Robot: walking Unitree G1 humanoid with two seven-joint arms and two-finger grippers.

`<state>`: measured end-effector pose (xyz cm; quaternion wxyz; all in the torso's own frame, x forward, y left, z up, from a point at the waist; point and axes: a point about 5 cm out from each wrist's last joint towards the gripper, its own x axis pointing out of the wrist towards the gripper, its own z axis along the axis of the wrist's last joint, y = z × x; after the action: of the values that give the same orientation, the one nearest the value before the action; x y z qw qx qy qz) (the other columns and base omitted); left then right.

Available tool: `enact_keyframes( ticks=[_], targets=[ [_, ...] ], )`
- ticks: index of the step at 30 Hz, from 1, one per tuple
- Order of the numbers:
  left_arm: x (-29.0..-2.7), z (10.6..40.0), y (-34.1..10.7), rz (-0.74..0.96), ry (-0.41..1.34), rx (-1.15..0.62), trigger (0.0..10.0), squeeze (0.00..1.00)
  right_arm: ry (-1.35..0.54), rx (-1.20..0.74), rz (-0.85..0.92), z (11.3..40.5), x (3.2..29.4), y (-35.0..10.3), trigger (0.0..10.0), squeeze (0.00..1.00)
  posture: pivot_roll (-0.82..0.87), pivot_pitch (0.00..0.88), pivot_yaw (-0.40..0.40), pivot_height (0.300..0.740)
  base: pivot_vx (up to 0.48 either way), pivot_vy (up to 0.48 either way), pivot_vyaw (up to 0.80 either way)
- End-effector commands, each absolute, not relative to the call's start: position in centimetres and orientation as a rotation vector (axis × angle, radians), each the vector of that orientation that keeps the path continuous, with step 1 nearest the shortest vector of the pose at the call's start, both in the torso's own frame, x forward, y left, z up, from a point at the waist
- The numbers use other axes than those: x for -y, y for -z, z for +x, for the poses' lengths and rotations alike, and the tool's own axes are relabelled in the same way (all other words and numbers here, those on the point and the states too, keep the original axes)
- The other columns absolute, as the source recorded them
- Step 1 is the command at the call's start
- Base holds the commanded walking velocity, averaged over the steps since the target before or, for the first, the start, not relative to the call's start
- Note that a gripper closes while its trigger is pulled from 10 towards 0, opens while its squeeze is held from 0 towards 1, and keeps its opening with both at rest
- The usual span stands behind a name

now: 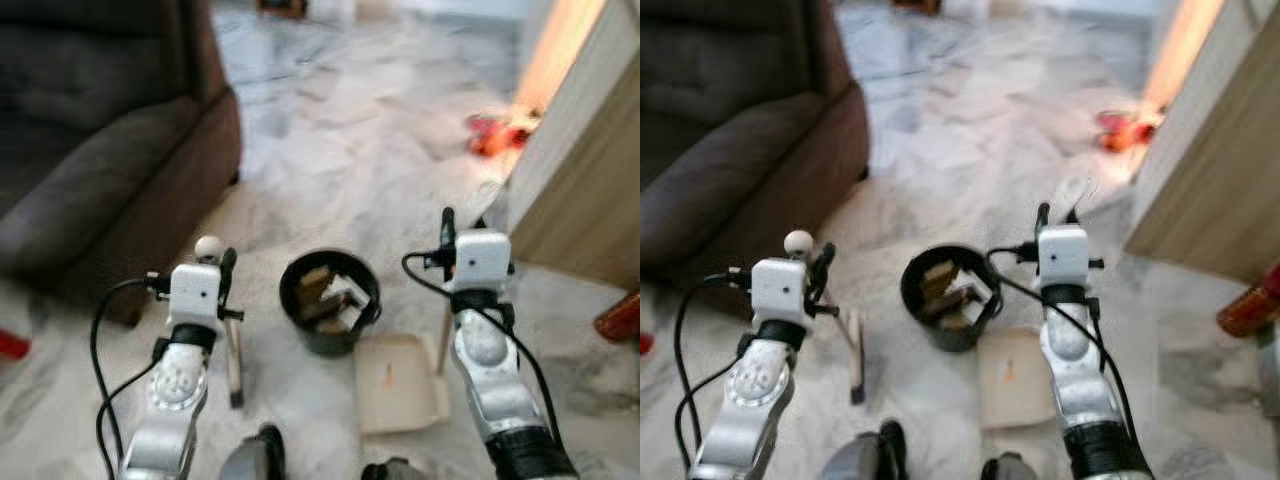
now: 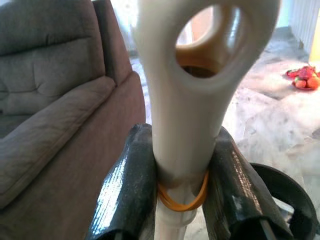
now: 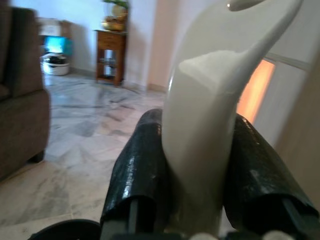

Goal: Sweep floor

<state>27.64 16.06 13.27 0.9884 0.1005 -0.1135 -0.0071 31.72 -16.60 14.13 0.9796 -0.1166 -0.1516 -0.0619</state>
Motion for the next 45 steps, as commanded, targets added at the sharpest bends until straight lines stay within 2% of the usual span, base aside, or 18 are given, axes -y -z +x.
enact_keyframes(
  ticks=[1,10,26,45],
  targets=[
    [-16.14,27.60,-14.11,0.197,0.016,0.272,10.0,0.00,0.116,0.339,-0.232,31.73,16.23,-14.64,10.0,0.00,0.06,0.166,0.017,0.740,-0.319,0.000,0.00],
    [-16.23,27.63,-14.08,0.201,0.015,0.273,10.0,0.00,0.119,0.339,-0.231,31.77,16.24,-14.55,10.0,0.00,0.06,0.143,0.021,0.740,-0.319,0.000,0.00],
    [-16.12,27.79,-13.82,0.198,0.013,0.266,10.0,0.00,0.111,0.338,-0.228,31.88,16.14,-14.53,10.0,0.00,0.05,0.123,0.017,0.740,0.000,0.000,0.00],
    [-16.38,28.24,-13.33,0.235,0.018,0.223,10.0,0.00,0.090,0.340,-0.237,32.06,15.57,-14.50,10.0,0.00,0.07,0.140,0.032,0.740,0.000,0.000,-0.80]
  ],
)
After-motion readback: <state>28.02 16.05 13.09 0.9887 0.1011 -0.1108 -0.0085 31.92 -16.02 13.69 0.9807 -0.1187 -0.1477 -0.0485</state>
